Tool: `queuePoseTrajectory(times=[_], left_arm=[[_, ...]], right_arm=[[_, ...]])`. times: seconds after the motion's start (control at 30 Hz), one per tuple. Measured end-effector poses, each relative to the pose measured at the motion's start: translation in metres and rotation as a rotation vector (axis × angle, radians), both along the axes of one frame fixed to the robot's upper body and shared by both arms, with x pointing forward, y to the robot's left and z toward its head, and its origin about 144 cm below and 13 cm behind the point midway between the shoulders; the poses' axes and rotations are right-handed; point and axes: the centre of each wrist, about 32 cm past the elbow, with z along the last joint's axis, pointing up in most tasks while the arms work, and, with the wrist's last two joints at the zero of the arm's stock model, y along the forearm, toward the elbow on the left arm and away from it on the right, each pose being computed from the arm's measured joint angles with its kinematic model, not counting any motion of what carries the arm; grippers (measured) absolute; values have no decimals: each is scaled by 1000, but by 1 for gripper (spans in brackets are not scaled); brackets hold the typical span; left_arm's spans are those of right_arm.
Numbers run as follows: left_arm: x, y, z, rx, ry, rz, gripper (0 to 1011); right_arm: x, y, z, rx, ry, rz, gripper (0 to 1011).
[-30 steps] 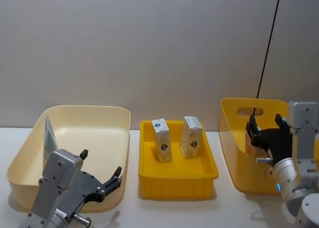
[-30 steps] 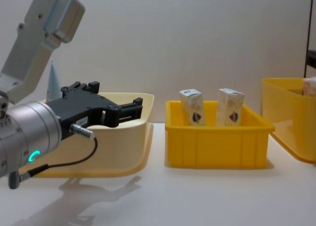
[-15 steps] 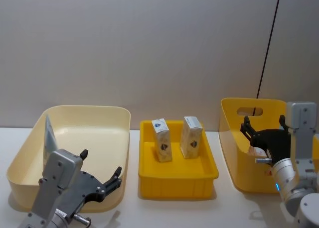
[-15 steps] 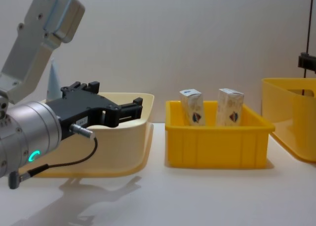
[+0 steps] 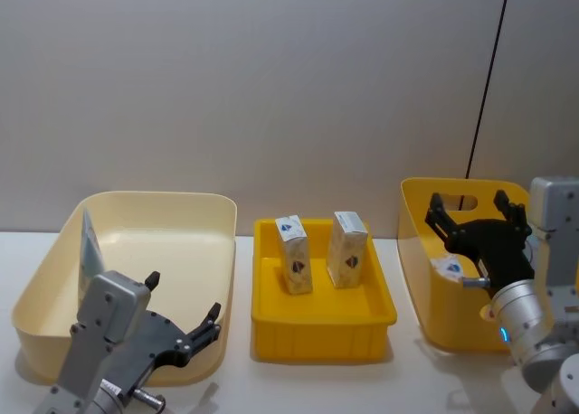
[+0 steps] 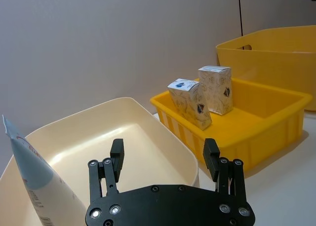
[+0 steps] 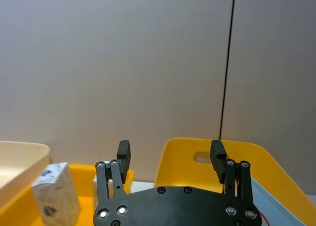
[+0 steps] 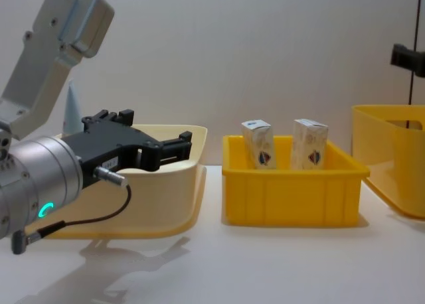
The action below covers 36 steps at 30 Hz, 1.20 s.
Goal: Bimanual collaborative sorting of washing and personal care products
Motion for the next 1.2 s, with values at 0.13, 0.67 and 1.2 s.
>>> queuePoseTrajectory(times=[0.13, 0.67, 1.2], left_arm=[[0, 0, 0, 0, 0, 0, 1002], [0, 0, 0, 0, 0, 0, 1002], [0, 0, 0, 0, 0, 0, 1002]], right_arm=[[-3, -1, 2, 18, -27, 49, 1001], [-13, -2, 4, 38, -62, 132, 1001], [-53, -1, -24, 3, 27, 187, 1001]])
